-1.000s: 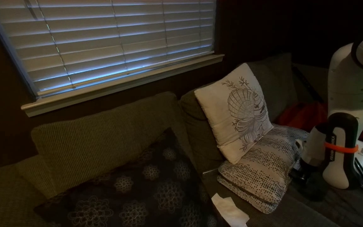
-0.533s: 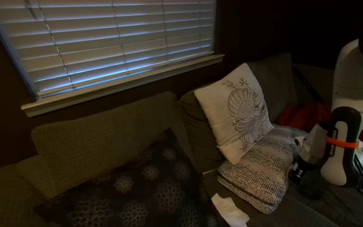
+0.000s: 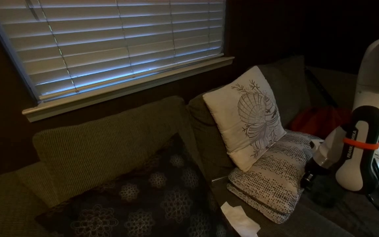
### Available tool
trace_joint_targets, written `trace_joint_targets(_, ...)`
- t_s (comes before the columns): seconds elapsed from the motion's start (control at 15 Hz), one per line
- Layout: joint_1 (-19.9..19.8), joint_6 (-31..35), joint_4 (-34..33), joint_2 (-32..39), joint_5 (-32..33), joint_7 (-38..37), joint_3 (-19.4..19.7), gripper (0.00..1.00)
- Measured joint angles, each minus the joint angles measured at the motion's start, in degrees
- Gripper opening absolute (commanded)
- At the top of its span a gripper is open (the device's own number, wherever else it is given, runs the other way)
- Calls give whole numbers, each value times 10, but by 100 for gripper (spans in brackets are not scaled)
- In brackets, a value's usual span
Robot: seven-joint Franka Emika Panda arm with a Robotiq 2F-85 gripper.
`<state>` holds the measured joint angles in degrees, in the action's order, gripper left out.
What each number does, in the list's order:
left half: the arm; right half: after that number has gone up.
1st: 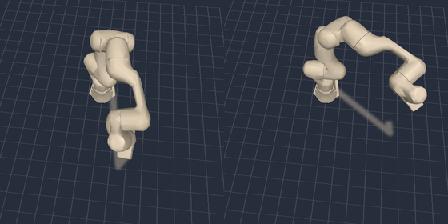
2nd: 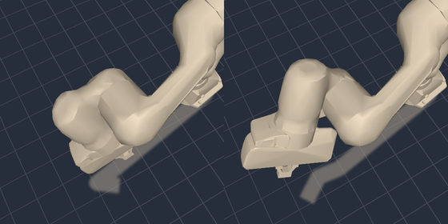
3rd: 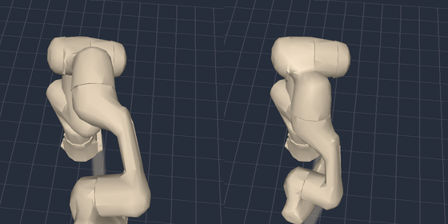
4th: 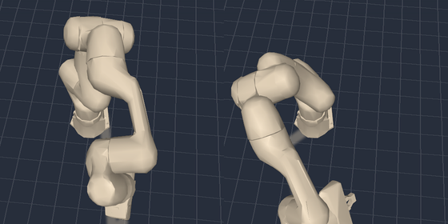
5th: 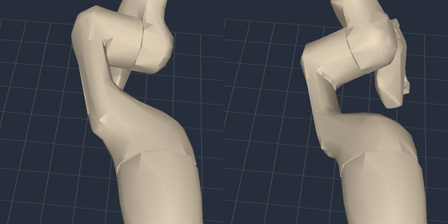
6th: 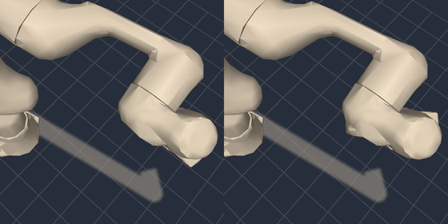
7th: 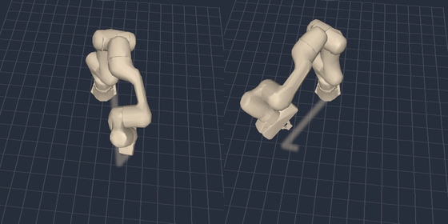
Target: Place the remote control underneath the white cushions.
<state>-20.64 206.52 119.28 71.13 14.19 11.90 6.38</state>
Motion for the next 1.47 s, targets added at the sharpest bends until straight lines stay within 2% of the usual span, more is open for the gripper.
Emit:
trace_joint_targets(0.13,0,18,0,-4,0,0,-4,32)
trace_joint_targets(0.2,0,21,1,-7,1,-1,-5,65)
trace_joint_targets(0.27,-1,22,2,-9,2,-1,-5,80)
trace_joint_targets(0.4,-1,22,5,-11,3,-1,-5,97)
trace_joint_targets(0.53,-1,22,5,-13,3,-1,-5,100)
trace_joint_targets(0.87,10,-9,21,-31,2,-2,6,100)
trace_joint_targets(1.47,36,-110,92,-114,2,-2,10,100)
